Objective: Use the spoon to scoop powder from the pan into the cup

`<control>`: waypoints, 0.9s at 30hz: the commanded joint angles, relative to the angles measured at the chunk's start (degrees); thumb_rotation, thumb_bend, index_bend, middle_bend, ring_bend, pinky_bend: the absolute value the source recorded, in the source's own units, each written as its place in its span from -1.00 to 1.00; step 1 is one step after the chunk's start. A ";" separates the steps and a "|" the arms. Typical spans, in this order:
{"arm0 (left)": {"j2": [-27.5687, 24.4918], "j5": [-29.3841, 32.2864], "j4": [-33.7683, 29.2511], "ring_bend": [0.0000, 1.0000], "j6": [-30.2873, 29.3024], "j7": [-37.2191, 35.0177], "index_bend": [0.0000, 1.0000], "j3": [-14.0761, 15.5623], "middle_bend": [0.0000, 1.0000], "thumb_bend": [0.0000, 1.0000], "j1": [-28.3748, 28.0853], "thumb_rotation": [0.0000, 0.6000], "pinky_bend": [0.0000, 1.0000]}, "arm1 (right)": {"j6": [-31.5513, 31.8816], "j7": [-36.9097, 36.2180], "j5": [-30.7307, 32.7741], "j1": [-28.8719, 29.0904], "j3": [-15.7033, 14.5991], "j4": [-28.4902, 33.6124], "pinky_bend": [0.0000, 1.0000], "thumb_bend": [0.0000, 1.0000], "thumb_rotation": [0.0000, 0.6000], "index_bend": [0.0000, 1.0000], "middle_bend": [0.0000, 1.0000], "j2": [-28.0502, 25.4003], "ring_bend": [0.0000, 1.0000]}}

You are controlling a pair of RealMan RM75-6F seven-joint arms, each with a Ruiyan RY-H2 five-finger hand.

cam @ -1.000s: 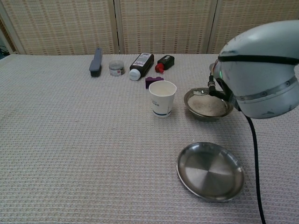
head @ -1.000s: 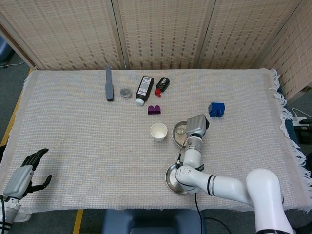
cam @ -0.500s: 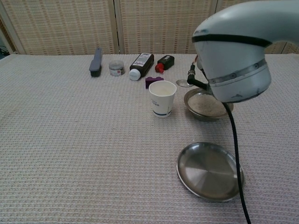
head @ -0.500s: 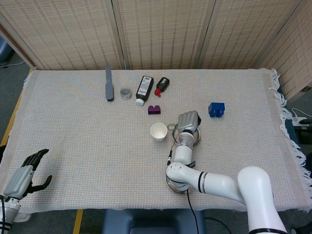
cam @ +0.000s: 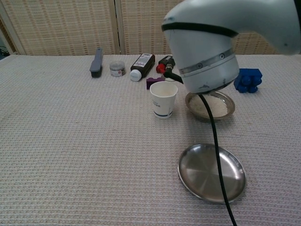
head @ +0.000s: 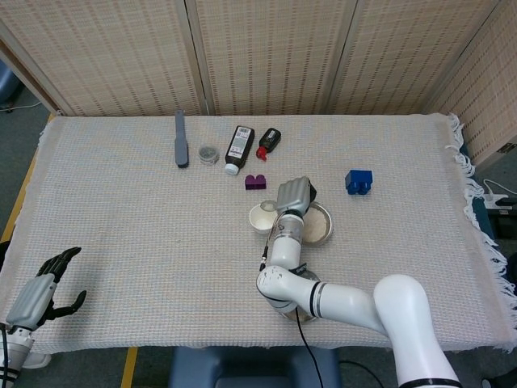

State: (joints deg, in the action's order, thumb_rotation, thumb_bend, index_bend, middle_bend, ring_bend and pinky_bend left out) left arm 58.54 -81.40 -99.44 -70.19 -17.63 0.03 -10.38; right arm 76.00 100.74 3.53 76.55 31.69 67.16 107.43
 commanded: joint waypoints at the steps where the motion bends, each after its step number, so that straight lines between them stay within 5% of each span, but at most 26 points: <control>1: -0.10 0.03 -0.03 -1.00 0.02 -0.26 -1.00 0.01 -1.00 -0.17 0.03 1.00 -1.00 | 0.52 1.32 -0.26 0.94 -0.29 -0.31 1.00 -0.28 1.00 0.29 0.97 0.03 1.00; 27: -0.30 -0.05 -0.21 -1.00 0.28 -0.58 -1.00 0.14 -1.00 -0.17 -0.06 1.00 -1.00 | 1.34 12.83 2.79 5.86 -1.85 -0.94 1.00 -0.28 1.00 0.29 0.97 -0.33 1.00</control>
State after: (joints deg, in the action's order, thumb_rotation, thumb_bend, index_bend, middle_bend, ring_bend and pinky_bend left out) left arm 58.25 -81.44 -99.66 -69.92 -18.22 0.17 -10.44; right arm 77.41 112.68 5.88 81.68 29.72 66.72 106.70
